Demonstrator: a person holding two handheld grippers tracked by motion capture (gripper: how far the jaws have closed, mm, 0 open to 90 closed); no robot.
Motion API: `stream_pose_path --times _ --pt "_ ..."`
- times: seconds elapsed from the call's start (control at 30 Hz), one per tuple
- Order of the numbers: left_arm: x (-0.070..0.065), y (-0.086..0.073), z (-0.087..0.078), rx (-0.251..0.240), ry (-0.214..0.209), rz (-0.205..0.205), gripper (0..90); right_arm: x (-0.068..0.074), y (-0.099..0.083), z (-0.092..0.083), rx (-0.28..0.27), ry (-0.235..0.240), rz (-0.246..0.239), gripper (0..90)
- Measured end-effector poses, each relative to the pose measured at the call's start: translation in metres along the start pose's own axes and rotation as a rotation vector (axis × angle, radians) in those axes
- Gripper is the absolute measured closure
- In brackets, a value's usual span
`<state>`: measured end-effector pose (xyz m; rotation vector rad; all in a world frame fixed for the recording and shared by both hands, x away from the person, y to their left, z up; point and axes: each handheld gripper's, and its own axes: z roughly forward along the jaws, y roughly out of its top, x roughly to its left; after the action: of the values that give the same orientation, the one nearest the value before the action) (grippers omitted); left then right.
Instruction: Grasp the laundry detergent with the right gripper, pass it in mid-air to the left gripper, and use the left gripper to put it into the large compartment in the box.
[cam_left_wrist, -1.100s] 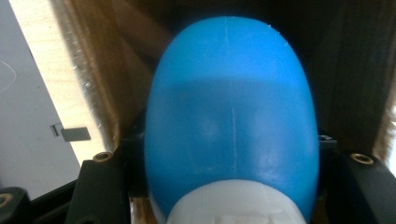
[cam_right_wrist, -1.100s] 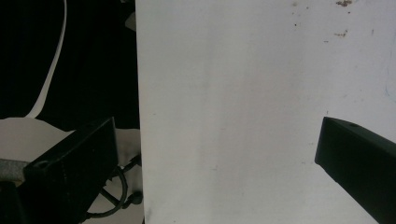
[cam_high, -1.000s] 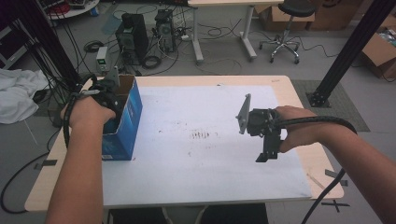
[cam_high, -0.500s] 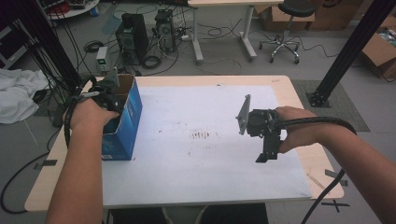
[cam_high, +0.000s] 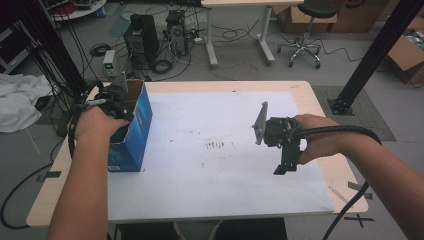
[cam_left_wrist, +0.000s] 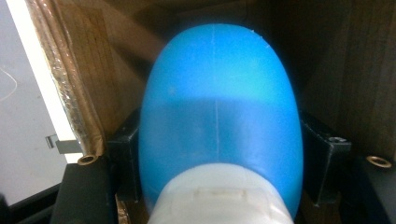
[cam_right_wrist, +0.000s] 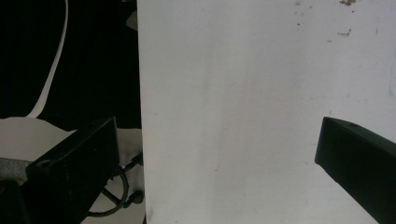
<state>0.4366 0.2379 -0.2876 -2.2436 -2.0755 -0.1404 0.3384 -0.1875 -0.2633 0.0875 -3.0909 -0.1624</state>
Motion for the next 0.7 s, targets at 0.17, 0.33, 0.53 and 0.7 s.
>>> stream_pose_path --times 0.17,0.33,0.53,0.7 --pt "-0.001 0.0 -0.002 -0.005 0.008 -0.003 30.4 0.0 -0.001 0.0 -0.001 -0.001 0.002 0.0" --pt "-0.002 -0.001 -0.008 -0.013 0.016 -0.002 30.2 0.0 -0.002 0.0 -0.006 -0.002 0.002 0.0" --pt "-0.001 -0.002 -0.018 -0.03 0.036 -0.001 29.3 0.0 -0.001 -0.001 -0.009 -0.006 -0.001 0.1" --pt "0.002 -0.005 -0.028 -0.044 0.04 -0.008 26.2 0.001 -0.001 -0.002 -0.009 -0.006 0.0 0.0"
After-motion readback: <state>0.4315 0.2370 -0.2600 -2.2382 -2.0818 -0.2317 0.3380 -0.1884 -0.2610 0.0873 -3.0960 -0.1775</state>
